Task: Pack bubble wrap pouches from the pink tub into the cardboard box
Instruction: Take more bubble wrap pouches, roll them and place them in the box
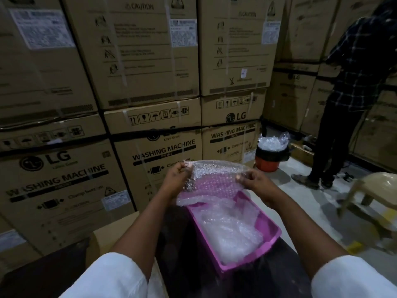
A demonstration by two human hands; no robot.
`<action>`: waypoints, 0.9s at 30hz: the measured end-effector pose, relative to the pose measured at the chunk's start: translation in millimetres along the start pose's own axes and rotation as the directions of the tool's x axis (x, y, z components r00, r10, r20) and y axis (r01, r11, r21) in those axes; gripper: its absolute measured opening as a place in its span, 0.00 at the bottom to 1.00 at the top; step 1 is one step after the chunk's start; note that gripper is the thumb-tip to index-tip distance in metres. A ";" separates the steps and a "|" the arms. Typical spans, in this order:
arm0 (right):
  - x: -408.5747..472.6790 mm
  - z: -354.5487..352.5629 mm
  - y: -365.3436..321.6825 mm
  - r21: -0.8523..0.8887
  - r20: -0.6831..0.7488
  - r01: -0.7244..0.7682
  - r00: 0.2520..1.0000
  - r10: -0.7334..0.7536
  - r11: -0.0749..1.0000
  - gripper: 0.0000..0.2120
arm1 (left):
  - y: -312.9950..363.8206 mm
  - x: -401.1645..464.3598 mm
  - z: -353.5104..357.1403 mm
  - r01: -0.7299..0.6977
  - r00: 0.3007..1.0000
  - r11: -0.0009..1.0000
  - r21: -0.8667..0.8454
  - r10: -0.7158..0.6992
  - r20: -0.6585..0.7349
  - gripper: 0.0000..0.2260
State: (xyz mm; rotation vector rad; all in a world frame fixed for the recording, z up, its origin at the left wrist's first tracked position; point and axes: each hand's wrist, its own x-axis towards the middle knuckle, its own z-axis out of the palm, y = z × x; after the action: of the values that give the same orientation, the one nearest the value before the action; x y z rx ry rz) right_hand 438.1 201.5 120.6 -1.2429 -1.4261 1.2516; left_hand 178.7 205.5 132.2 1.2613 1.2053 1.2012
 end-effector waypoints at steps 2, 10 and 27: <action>3.0 -3.9 -10.8 0.055 -0.025 0.023 0.999 -0.022 0.998 0.12 | 14.0 -1.5 2.1 -0.037 0.999 0.999 0.003 0.037 -0.025 0.07; 1.4 14.9 1.5 0.163 -0.011 -0.091 0.995 0.094 0.982 0.12 | -53.4 -27.6 -12.8 0.519 0.841 0.823 -0.231 -0.444 0.310 0.36; -7.1 -12.8 -7.8 0.385 -0.185 0.093 0.983 -0.023 0.918 0.27 | -42.0 -29.8 -22.5 0.286 0.958 0.902 -0.322 -0.258 0.127 0.19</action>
State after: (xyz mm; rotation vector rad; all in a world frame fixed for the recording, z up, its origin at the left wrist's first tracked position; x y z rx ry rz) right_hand 450.6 196.3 130.2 -0.9997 -1.0135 1.2755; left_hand 154.3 177.3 90.1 0.8458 1.0228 1.0821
